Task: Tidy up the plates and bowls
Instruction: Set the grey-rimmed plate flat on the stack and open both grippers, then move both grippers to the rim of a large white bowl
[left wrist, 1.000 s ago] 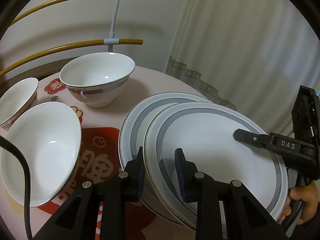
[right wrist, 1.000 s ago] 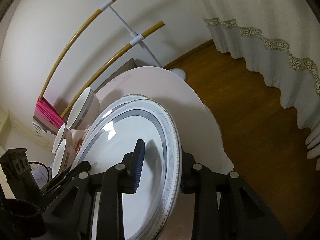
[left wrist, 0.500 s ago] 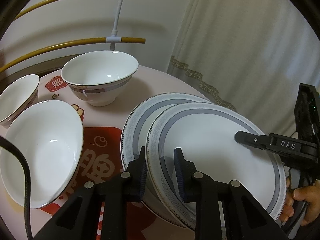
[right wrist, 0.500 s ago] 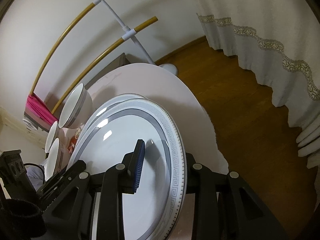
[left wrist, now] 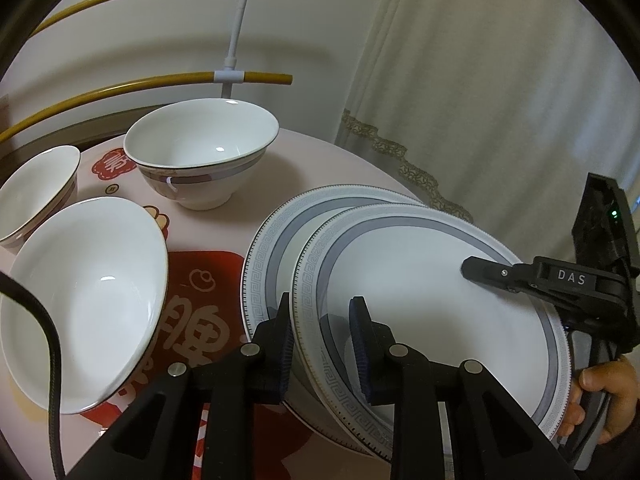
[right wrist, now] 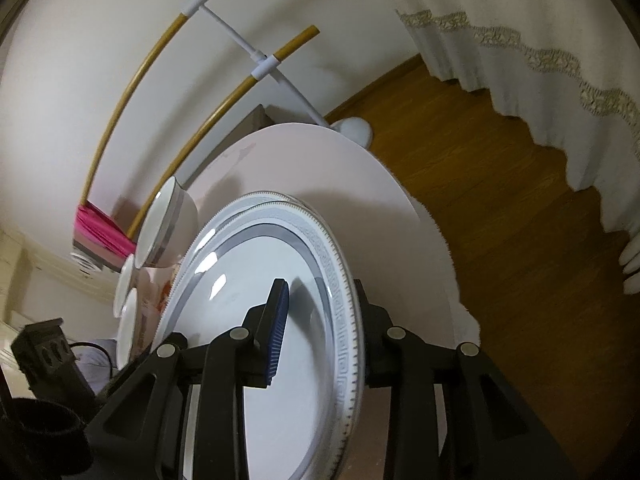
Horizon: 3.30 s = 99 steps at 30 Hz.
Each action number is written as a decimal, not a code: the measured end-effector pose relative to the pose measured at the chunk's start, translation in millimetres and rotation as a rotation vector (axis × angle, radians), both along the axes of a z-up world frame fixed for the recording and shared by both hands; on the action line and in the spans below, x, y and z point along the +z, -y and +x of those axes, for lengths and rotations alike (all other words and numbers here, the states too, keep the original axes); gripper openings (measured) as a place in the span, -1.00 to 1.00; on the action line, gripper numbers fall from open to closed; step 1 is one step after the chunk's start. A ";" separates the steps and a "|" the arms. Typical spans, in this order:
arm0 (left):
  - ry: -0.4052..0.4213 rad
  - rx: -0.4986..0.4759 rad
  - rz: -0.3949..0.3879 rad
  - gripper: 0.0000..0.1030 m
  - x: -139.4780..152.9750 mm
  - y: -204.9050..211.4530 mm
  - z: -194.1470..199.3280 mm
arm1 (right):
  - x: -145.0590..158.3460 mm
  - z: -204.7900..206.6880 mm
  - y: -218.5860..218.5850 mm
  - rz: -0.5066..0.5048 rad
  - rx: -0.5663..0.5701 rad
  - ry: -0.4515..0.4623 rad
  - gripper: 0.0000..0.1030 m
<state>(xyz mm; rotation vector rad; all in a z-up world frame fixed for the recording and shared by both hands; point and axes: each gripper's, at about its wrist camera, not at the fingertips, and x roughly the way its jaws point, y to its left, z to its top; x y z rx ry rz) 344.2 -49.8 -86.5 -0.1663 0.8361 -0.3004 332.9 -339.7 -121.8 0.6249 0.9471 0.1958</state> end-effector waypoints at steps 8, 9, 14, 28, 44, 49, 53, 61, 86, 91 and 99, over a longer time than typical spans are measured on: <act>0.001 -0.014 -0.007 -0.29 1.6 3.2 -4.6 | -6.9 2.4 6.4 0.094 0.014 0.010 -0.48; 0.001 -0.013 -0.006 -0.28 1.9 3.5 -5.5 | -6.9 2.4 6.2 0.096 0.015 0.010 -0.48; -0.004 -0.013 -0.024 -0.21 3.6 1.0 -8.5 | -9.7 4.1 8.1 0.119 0.019 0.010 -0.49; -0.029 -0.006 -0.094 -0.11 12.5 -9.5 -21.0 | -15.9 8.0 9.5 0.134 0.026 0.002 -0.52; -0.014 0.007 -0.063 -0.06 18.9 -6.4 -36.6 | -7.0 3.8 -5.1 0.013 0.013 0.013 -0.45; -0.012 0.008 -0.058 -0.05 19.7 -5.8 -38.0 | -3.4 0.1 -8.0 -0.026 0.005 0.015 -0.43; -0.008 0.013 -0.050 -0.05 19.4 -5.2 -38.4 | 2.1 -6.0 -11.0 -0.074 -0.002 0.014 -0.39; 0.000 0.026 -0.035 -0.04 21.2 -7.4 -41.6 | 9.9 -16.7 -14.8 -0.134 -0.008 0.011 -0.39; 0.024 0.041 -0.031 0.02 32.5 -19.8 -62.9 | 34.0 -45.5 -32.1 -0.255 -0.012 0.053 -0.39; 0.059 0.056 -0.018 0.03 46.3 -25.3 -81.1 | 47.1 -56.9 -44.4 -0.275 -0.003 0.088 -0.39; 0.138 0.098 0.024 0.17 66.8 -44.4 -119.2 | 69.2 -83.7 -76.4 -0.314 0.029 0.150 -0.35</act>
